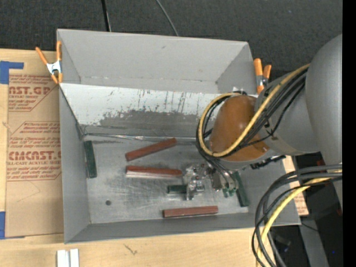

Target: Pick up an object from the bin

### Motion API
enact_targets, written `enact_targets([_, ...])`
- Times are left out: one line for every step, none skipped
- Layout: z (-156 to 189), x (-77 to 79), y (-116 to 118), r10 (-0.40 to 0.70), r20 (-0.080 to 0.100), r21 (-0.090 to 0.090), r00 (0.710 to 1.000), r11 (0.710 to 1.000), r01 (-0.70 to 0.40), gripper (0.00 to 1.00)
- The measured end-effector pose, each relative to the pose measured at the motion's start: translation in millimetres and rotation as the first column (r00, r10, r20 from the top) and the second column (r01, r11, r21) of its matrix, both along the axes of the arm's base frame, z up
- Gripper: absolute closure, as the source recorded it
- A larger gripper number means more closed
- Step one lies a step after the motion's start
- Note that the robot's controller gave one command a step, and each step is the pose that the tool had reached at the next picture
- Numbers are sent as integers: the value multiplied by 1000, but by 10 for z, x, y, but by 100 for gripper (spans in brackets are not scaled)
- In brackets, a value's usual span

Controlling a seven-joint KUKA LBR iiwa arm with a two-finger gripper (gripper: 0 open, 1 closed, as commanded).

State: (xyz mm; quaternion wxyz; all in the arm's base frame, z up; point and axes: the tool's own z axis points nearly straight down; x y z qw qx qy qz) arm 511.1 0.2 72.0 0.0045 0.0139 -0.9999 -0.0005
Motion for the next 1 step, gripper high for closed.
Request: enact_targets([1283, 114, -171, 8, 11, -1, 1000, 1000, -8, 100])
